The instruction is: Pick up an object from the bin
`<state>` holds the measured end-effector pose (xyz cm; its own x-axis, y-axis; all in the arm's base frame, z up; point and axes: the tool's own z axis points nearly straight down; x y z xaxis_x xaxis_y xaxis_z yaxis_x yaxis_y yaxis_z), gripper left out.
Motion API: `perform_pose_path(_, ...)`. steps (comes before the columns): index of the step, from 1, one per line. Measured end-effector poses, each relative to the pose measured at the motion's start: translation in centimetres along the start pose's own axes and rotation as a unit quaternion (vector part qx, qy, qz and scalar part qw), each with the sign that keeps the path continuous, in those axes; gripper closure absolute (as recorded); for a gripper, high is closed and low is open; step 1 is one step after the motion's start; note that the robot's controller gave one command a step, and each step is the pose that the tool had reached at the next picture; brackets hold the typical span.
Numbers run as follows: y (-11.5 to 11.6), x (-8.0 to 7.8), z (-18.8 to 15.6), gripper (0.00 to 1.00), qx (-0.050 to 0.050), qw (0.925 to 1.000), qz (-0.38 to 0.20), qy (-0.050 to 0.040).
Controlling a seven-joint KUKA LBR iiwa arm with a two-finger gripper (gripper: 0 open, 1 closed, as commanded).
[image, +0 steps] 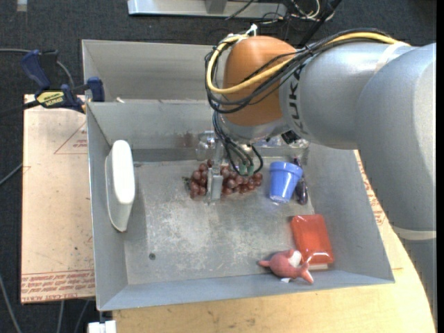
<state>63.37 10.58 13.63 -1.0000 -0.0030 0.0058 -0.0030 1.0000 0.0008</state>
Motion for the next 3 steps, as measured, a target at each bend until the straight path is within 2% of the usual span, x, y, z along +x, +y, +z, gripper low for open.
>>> perform_pose_path(1, 0.0, -0.1, -0.5, 0.00, 0.000, 1.0000, 0.001, -0.0032)
perform_pose_path(2, -6.3, -0.4, 6.3, 1.00, -0.002, 0.9987, -0.050, -0.0041)
perform_pose_path(3, -6.3, -0.4, 6.3, 1.00, -0.002, 0.9987, -0.050, -0.0041)
